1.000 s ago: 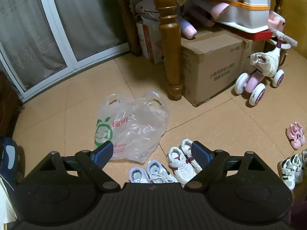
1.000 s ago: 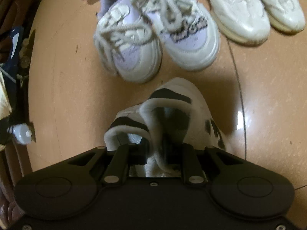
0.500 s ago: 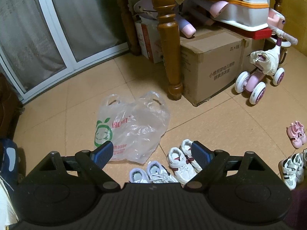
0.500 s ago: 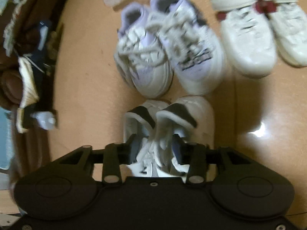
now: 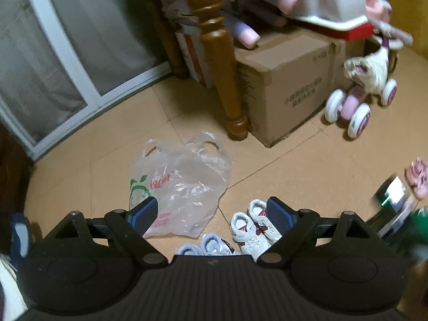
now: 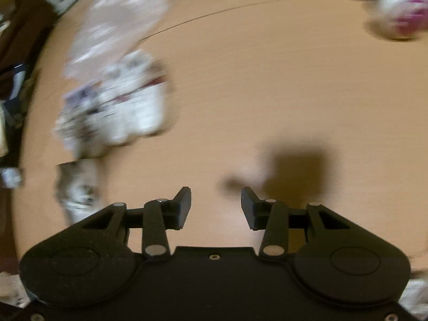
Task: Organize scattered shoes
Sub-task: 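Open the right tool and raise it off the sneakers, then reach the right tool to the pink sock shoe pair and grasp it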
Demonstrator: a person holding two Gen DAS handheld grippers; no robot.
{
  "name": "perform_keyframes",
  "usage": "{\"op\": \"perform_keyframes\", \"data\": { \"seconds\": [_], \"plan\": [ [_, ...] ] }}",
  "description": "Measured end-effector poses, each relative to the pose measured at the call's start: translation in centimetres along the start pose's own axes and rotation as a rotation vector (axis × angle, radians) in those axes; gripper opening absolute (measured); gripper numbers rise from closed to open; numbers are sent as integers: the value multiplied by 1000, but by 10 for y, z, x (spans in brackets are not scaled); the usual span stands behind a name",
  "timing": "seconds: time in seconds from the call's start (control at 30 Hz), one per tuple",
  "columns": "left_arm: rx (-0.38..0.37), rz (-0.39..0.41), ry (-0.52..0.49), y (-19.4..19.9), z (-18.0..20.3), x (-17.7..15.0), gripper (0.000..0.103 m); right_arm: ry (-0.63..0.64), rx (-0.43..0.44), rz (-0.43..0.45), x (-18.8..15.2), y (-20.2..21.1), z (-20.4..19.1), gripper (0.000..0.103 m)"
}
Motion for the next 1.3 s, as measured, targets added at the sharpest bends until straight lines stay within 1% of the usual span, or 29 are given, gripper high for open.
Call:
{"op": "perform_keyframes", "data": {
  "seconds": [0.03,0.1,0.13,0.17,0.2,0.33,0.43,0.47,0.6,0.67,0.73,0.9,0.93,1.0,1.13,1.3],
  "plan": [
    [-11,6,-18,-1,10,7,89,1,-37,9,-1,12,21,44],
    [-34,18,-53,-4,30,20,89,-13,-100,30,-3,35,64,51],
    [-41,23,-64,-4,37,24,89,-25,-128,41,-5,47,87,51],
    [-52,32,-82,-5,50,32,89,-48,-142,51,-9,53,106,51],
    [-55,34,-87,-6,54,35,89,-72,-156,60,-14,60,125,51],
    [-88,25,-149,-18,92,51,89,-172,-208,93,-33,72,190,49],
    [-93,1,-187,-29,110,54,89,-224,-236,111,-41,72,222,45],
    [-92,-6,-191,-32,113,55,89,-237,-248,111,-44,69,233,42],
    [-87,-33,-211,-46,124,57,89,-260,-260,113,-45,56,248,41],
    [-90,-43,-224,-53,131,58,89,-263,-251,112,-45,51,254,40],
    [-92,-52,-235,-58,134,59,89,-239,-271,104,-42,44,254,40],
    [-101,-71,-260,-68,145,61,89,-241,-323,115,-41,40,267,40],
    [-102,-73,-264,-69,146,61,89,-247,-336,121,-40,38,271,40],
    [-104,-77,-270,-70,148,60,89,-267,-329,119,-39,33,279,40],
    [-98,-88,-276,-73,147,58,89,-248,-367,115,-36,26,288,40],
    [-89,-111,-283,-78,145,53,89,-262,-369,118,-36,22,300,41]
  ]
}}
Point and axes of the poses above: each gripper's, at about its wrist camera, not at the fingertips, and y roughly against the way its jaws point, z to its right, x to its top, the point moved 2 cm from there along -y, roughly the way its jaws point, and after that the axes turned 2 degrees about x, right-handed, at the moved point
